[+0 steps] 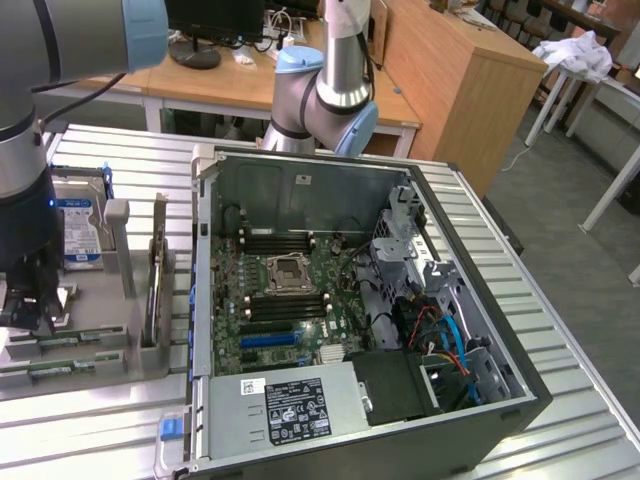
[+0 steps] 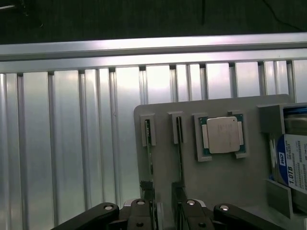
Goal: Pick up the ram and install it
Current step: 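Pick up the ram and move it above insertion slot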
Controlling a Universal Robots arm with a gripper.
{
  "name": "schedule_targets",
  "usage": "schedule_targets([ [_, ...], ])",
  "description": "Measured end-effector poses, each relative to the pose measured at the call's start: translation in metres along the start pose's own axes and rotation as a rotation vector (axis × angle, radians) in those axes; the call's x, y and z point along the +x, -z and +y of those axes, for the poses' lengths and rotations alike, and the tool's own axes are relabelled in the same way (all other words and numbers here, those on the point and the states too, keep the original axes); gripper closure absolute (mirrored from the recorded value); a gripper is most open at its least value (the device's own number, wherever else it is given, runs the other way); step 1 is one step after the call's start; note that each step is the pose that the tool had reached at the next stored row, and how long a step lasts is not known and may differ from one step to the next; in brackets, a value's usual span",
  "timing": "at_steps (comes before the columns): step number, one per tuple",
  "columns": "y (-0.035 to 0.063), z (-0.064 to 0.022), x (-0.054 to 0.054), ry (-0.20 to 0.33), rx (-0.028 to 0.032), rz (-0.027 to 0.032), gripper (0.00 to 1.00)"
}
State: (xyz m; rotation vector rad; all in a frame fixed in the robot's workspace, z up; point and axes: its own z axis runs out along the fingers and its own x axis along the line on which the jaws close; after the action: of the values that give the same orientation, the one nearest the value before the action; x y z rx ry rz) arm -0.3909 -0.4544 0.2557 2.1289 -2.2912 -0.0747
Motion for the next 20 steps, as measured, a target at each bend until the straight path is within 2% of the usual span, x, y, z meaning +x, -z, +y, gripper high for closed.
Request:
schedule_targets([
  [9,-0.0096,-0.0005,0.0004,0.000,0.0000,0.0000,0.70],
  [20,-0.0094,-0.0042,0.0002,0.003,0.0000,0.0001,0.70],
])
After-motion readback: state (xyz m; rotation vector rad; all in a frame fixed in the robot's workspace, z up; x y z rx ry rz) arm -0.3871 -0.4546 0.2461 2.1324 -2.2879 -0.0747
